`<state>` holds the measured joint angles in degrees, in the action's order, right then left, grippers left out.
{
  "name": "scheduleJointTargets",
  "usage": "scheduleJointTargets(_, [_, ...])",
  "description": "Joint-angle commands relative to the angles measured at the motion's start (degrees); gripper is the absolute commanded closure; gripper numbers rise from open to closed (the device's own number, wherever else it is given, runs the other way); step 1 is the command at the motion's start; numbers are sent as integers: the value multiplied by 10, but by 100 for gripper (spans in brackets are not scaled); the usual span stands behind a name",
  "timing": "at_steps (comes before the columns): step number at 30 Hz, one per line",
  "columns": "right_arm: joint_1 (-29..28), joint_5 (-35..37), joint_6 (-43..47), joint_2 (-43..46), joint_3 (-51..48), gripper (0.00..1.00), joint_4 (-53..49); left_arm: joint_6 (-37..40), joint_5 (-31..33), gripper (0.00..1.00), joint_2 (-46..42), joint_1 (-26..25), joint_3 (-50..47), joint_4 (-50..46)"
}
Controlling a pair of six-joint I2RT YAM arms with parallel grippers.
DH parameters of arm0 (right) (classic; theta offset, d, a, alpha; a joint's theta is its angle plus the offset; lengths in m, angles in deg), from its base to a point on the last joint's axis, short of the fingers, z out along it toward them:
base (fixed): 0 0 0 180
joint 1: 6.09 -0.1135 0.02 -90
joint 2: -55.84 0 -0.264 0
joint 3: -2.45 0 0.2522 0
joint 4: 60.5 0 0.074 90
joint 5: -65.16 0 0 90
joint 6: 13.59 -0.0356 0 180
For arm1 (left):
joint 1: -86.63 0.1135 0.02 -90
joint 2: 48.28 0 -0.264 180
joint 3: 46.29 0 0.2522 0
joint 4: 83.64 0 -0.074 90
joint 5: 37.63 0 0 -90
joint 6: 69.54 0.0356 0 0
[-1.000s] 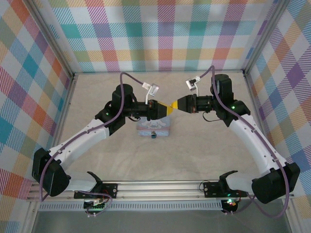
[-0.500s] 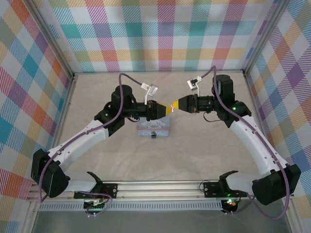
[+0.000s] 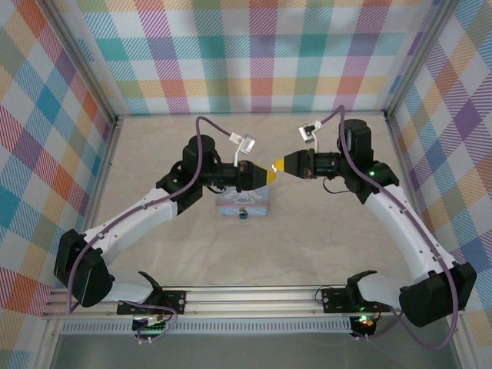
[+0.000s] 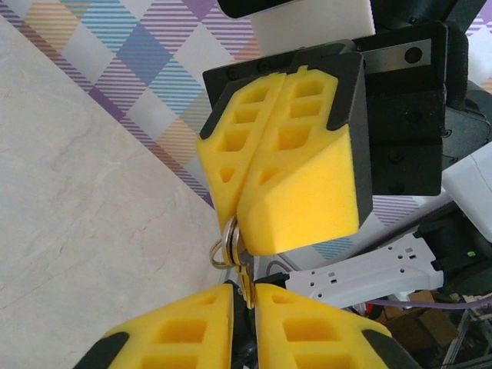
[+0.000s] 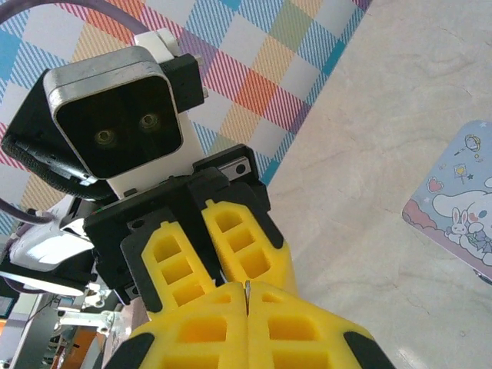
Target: Unlock a padlock with a key
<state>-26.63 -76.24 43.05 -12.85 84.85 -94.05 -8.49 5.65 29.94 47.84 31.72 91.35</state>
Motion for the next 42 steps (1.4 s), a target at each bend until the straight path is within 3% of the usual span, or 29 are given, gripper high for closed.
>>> scheduleJointTargets(1, [1,-5,-1,14,-3,98,25,-2,-6,73,2,-9,14,8])
scheduleJointTargets(4, [1,-8,-2,13,-4,99,29,-4,-7,73,2,-11,13,13])
scheduleJointTargets(8, [1,-7,0,16,-4,97,29,-2,-11,98,6,-12,16,13])
scheduleJointTargets(10, [1,1,5,19,-4,94,21,1,-9,100,5,-12,16,11])
scheduleJointTargets(11, [1,7,13,21,-1,89,11,4,-8,100,4,-12,16,6])
scheduleJointTargets(14, [3,54,36,36,3,58,-24,17,-2,100,-4,-12,16,-9])
scheduleJointTargets(15, [4,70,44,43,1,54,-31,19,-2,100,-7,-12,16,-12])
scheduleJointTargets(17, [4,80,54,52,-1,53,-37,21,-2,100,-10,-12,16,-15])
scheduleJointTargets(23, [-6,62,65,50,-5,64,-39,18,-6,100,-4,-12,19,-14])
scheduleJointTargets(29, [-13,45,34,34,-20,43,-10,14,-8,100,-8,-12,18,-6])
scheduleJointTargets(33, [-12,-7,-38,23,-48,41,81,14,-8,100,-14,-12,17,-3])
scheduleJointTargets(42, [-9,-55,-98,23,-61,58,155,22,-5,100,-15,-12,16,-9])
